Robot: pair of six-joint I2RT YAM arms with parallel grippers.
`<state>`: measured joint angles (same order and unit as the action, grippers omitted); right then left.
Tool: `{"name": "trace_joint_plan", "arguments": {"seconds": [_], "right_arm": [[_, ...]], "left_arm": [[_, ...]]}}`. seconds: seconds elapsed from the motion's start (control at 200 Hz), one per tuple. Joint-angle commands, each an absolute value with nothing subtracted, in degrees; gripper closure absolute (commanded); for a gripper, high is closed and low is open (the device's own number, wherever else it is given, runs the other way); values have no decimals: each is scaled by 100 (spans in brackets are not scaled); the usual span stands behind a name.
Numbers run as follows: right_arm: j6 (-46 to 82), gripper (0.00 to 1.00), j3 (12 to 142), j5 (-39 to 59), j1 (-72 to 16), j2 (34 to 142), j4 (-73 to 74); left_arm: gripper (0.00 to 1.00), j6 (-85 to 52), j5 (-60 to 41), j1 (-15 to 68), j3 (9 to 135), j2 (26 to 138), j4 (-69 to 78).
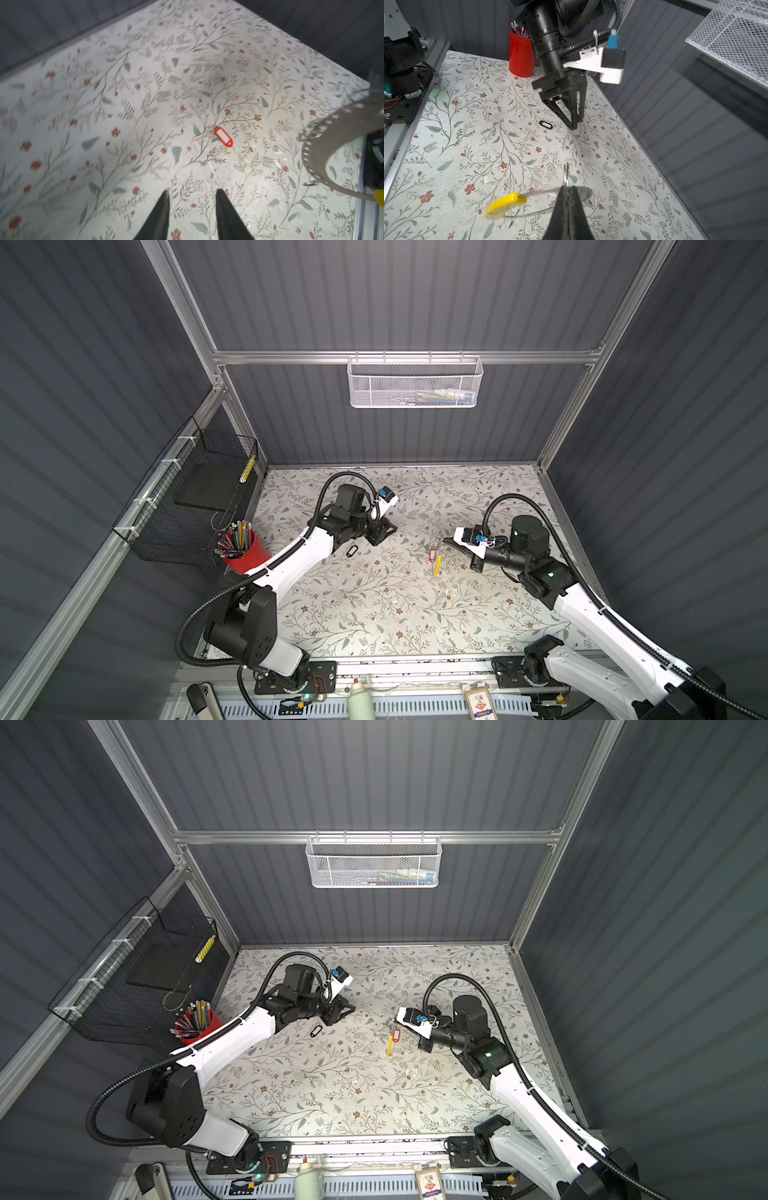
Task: Put the keys on the keyring
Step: 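Move the left gripper to the black-tagged key on the table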
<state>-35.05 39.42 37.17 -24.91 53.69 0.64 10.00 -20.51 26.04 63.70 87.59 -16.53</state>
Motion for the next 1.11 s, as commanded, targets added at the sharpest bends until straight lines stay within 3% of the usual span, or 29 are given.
{"name": "trace_joint_plan", "arguments": {"seconds": [0.0,0.265,0.41,0.64,0.775,0.965,1.101], "right_arm": [[-3650,100,3861,3868,-2456,5331,134],[-4004,100,3797,4096,-2305,5273,-321],[-4047,100,3832,4279,-2231,5269,-458],[-4158,100,3926,4521,-2190,5449,-632],[-4169,100,3963,4627,-2183,5406,-690],[-4259,100,4025,4706,-2166,5379,-908],[-4180,100,4070,4711,-2171,5315,-985]], "left_arm": [[63,88,-1202,2278,6517,9033,-2438],[60,-677,-887,1855,7159,9887,-3540],[57,-1797,-599,1710,7463,10106,-4060],[54,-3456,-465,1679,6996,9721,-3468],[63,-1950,-440,1679,7193,9871,-3448],[65,804,-646,1635,7726,10351,-4212],[60,1050,-387,1635,8340,10870,-4745]]}}
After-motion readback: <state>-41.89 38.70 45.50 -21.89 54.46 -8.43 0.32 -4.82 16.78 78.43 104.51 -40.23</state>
